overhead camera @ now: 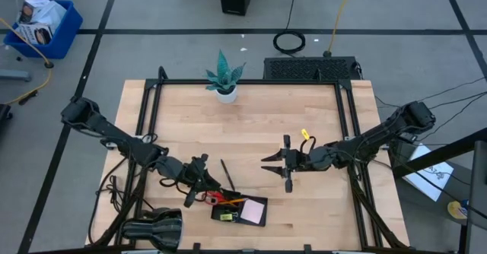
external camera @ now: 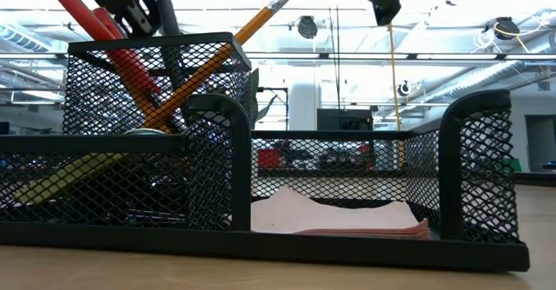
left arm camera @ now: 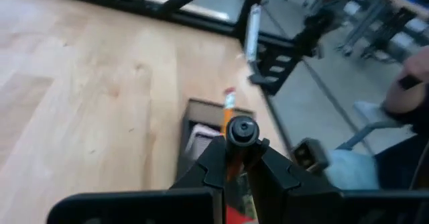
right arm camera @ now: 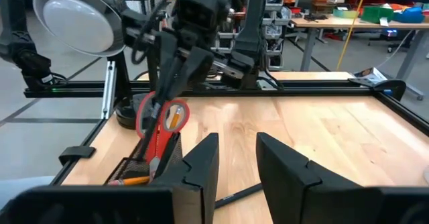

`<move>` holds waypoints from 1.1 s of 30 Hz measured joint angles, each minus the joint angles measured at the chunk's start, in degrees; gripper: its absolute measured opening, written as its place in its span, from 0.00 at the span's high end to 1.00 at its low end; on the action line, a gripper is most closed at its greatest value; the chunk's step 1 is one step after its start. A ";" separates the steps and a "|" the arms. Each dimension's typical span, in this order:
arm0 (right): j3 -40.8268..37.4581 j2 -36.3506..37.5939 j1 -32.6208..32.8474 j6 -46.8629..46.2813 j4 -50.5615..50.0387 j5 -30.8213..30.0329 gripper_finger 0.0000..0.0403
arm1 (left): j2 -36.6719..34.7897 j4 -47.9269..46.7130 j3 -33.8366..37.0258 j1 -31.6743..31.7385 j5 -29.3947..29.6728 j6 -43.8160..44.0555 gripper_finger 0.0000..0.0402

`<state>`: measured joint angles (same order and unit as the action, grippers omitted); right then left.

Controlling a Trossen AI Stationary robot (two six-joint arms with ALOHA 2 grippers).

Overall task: Pick and place office supplies into organizer
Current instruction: Put the black pen into the black desk organizer

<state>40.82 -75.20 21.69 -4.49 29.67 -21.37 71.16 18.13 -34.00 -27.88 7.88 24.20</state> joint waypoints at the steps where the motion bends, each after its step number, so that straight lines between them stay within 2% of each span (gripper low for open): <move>1: 0.00 0.00 0.00 -0.01 -0.02 0.01 0.77 | 0.23 -0.52 0.00 0.00 0.68 -0.08 0.91; 4: 0.00 0.00 0.02 -0.01 -0.18 0.04 0.78 | 1.71 -0.46 0.00 0.04 0.97 -0.58 0.91; 13: 0.00 0.00 0.00 -0.42 -0.93 0.04 0.77 | 4.36 -0.85 -0.09 -0.70 -5.86 -9.05 0.91; 20: 0.00 0.00 0.00 -0.42 -1.12 0.02 0.77 | 4.56 -0.08 -0.09 -0.75 -7.44 -13.59 0.83; 25: 0.00 0.00 0.00 -0.42 -1.26 0.02 0.77 | 4.67 -0.40 -1.13 -0.78 -2.83 -18.67 0.82; 29: -0.09 0.00 0.00 -0.42 -1.15 0.02 0.77 | 4.70 -1.36 -3.97 -0.48 -3.29 -20.61 0.88; 33: -2.40 -0.04 -0.42 -0.51 2.15 0.04 0.77 | 4.68 -6.67 -7.76 -0.31 -2.28 -22.09 0.91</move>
<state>38.41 -75.24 21.27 -5.00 31.82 -21.32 75.83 11.45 -41.76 -28.19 5.60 2.12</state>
